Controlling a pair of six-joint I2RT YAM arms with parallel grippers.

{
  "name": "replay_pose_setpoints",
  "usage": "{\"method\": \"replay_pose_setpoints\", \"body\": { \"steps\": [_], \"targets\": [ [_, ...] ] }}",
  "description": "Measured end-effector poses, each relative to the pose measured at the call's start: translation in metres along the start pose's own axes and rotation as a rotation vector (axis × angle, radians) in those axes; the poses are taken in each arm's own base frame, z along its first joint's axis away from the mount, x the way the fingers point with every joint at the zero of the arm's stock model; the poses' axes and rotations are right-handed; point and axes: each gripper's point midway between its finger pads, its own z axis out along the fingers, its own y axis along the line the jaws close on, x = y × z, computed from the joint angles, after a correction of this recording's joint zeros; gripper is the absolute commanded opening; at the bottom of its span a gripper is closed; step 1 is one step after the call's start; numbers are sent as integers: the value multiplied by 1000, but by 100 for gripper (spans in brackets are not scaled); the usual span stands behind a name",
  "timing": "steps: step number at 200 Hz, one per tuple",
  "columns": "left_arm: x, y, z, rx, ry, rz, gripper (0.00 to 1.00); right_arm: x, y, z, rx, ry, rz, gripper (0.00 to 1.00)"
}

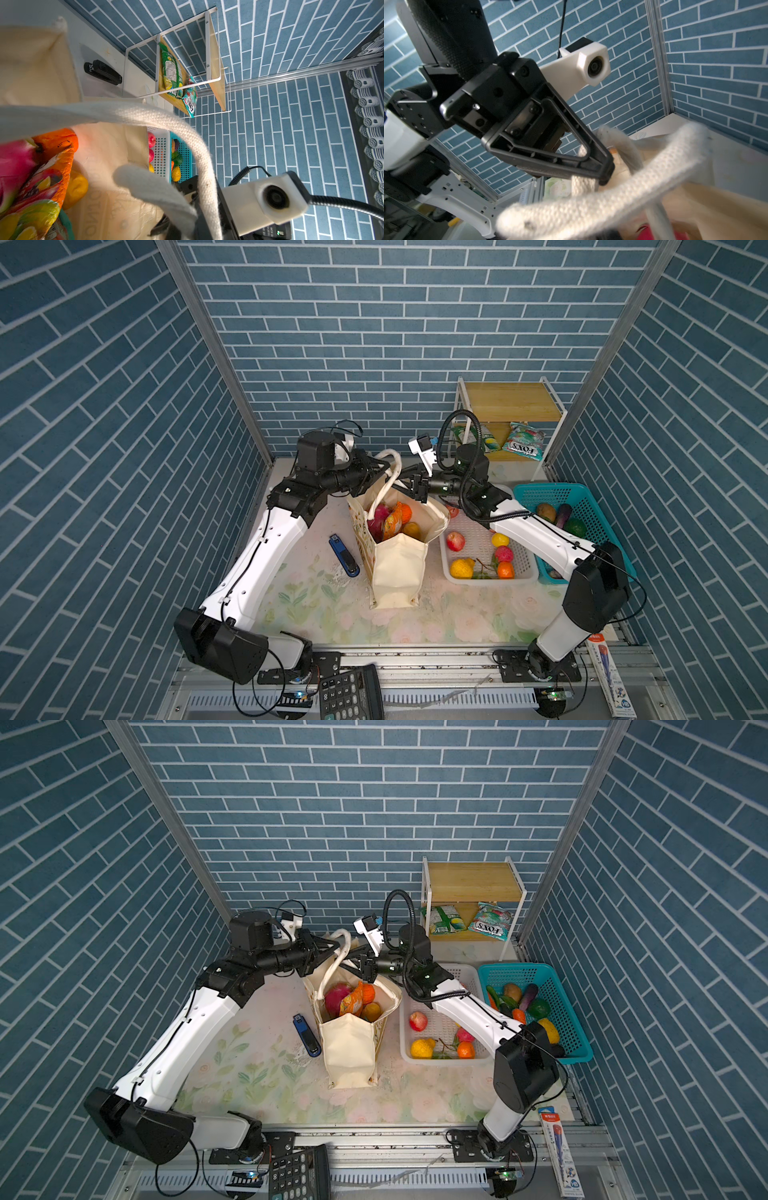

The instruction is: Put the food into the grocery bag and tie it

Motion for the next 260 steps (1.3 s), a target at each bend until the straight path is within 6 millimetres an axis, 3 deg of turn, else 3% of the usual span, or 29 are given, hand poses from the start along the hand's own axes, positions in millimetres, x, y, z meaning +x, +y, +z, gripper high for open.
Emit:
{"method": "replay_pose_setpoints", "body": {
  "steps": [34,73,105,161,195,225,260],
  "targets": [
    [2,4,1,-8,8,-1,0,-10,4,-5,26,14,-57,42],
    [0,0,4,13,12,13,0,-14,6,-8,40,37,-80,42],
    [-4,1,19,23,40,5,0,-14,-2,-14,89,44,-77,42],
    [-5,-22,38,125,123,2,0,-31,-1,-36,184,26,-132,49],
    [-7,-42,40,179,148,18,0,-44,11,-53,217,7,-166,50],
    [-16,-43,40,181,126,21,0,-64,30,-78,218,-37,-200,49],
    [-20,-44,36,184,123,23,0,-87,17,-122,305,-101,-194,44]
  ]
}}
